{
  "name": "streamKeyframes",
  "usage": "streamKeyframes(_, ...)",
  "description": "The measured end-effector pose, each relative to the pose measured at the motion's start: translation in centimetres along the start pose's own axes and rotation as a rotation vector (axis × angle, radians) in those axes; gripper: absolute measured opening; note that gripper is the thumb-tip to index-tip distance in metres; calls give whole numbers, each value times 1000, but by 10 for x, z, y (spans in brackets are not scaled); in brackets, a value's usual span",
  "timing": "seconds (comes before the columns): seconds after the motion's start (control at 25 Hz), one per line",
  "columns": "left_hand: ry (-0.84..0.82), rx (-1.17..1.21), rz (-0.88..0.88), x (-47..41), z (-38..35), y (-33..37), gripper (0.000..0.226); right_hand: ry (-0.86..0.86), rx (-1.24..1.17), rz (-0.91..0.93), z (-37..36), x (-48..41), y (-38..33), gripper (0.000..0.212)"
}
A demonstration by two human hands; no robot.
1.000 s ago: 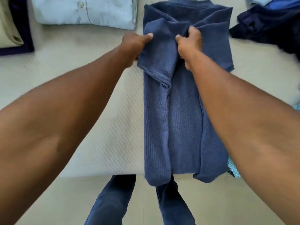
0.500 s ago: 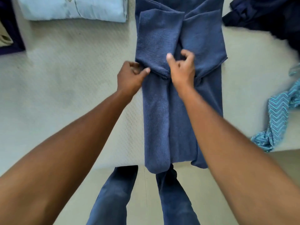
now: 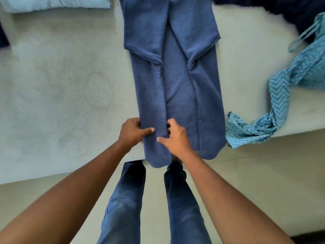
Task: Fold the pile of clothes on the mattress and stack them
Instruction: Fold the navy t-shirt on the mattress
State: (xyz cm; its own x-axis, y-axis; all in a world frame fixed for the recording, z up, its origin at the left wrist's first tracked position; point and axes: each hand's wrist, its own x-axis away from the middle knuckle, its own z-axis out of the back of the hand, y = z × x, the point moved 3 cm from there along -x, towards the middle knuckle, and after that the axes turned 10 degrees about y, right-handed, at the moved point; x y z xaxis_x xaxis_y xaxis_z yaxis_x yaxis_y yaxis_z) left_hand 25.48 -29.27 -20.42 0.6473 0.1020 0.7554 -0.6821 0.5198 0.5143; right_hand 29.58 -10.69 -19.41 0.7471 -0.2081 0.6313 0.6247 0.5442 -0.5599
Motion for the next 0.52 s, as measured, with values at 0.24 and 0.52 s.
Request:
streamKeyframes(0.24,92,-882,-246,31,-12,40,47,121,28,-75,51,34,56,16)
streamKeyframes(0.52,-108,10,-10,22,-109,110,33,548,19,-261,155,1,114,27)
